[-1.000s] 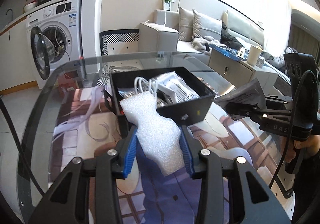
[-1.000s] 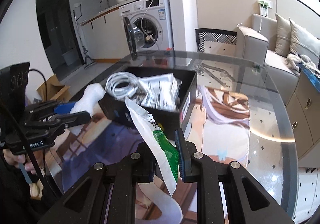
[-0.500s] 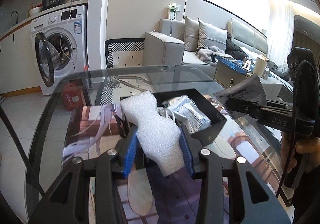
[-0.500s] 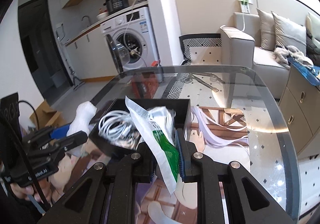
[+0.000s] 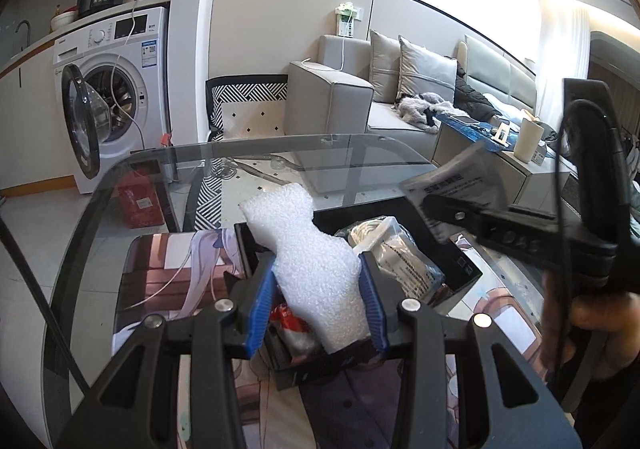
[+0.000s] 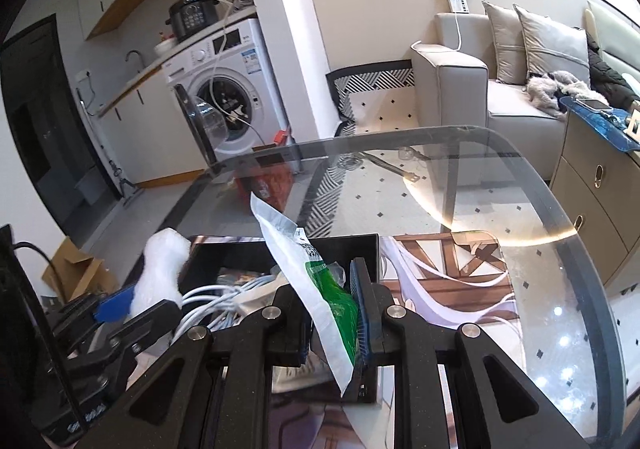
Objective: Organize soft objects
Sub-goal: 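Lift and carry the foam and green packet over the black box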
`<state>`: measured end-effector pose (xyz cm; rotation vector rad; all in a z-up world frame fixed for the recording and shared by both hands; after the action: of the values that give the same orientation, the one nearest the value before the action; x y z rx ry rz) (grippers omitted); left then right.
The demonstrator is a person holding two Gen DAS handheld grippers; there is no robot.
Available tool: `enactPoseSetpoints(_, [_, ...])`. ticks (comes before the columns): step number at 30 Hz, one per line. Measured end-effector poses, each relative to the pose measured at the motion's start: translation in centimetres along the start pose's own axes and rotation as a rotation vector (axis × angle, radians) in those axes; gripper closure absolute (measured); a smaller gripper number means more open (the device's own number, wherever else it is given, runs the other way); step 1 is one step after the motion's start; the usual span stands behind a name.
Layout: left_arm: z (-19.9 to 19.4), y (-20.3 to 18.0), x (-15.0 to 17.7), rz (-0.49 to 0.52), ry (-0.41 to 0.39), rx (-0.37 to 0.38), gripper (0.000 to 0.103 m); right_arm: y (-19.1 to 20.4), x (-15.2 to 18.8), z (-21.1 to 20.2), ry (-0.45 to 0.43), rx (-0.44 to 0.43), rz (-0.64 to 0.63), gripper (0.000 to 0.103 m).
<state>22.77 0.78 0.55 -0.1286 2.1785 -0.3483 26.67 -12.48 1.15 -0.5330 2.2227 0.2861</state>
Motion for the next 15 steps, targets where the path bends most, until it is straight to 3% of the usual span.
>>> enactPoseSetpoints(15, [0.9, -0.5, -0.3, -0.002, -0.008, 0.009, 0.063, -0.1, 0.8, 3.9, 0.043, 0.088, -0.048, 0.085])
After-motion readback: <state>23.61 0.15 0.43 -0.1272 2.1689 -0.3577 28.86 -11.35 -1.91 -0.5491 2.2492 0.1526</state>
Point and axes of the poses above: each gripper's, at about its wrist camera, not at the fingertips, and z roughly the way its jaws point, y to its left, x to its underside, the point moved 10 cm from there along z, roughly the way its jaws point, and after that the axes turned 11 degrees about -z, right-handed, at the moved point
